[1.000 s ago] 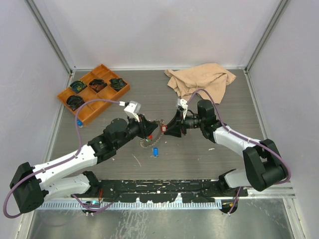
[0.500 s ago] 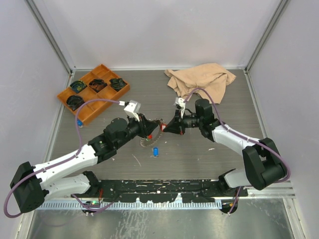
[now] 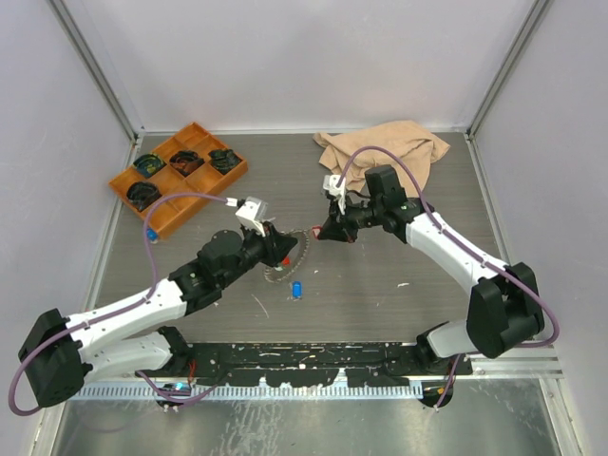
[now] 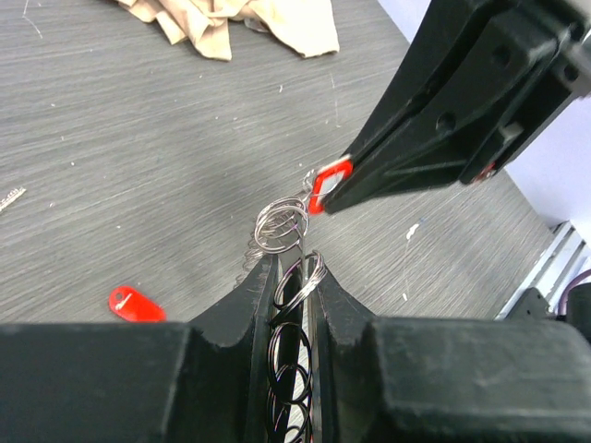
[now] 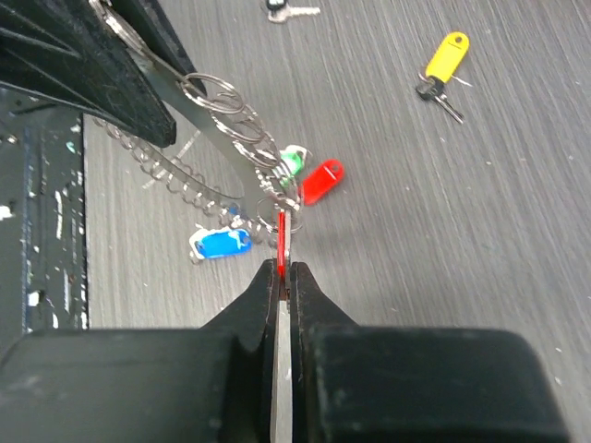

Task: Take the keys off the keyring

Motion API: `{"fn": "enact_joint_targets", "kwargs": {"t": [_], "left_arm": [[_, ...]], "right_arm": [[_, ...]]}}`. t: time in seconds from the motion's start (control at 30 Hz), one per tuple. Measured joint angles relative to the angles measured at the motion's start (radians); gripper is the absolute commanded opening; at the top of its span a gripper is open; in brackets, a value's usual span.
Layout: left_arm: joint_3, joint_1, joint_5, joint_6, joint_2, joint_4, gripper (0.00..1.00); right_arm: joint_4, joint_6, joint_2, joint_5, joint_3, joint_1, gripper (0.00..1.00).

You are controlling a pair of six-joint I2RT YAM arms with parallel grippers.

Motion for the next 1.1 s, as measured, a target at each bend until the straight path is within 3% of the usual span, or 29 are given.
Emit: {"fn": "enact_joint_targets", "kwargs": {"t": [0.3,0.4,0.63,1.1], "left_arm": [[-0.060,0.000,0.029,0.020,0.024,0.094,0.01],[-0.072,0.000,0.047,0.017,0.037,0.129,0.11],[-0.094,0.000,0.101,-0.005,0.065,0.204,0.18],[-0.101,0.000,0.244,-0.039,0.079,0.279,0.43]], "right_arm": [[-0.292,-0.216,0.024,0.129,0.101,0.011,0.01],[-0.339,-0.253,0.014,0.156,0.104,0.023,0.01],[-0.448,-0.319,-0.035,0.179,0.150,0.050,0.01],[-0.654,-0.367,-0.054,0.203,0.299,0.056,0.01]]}}
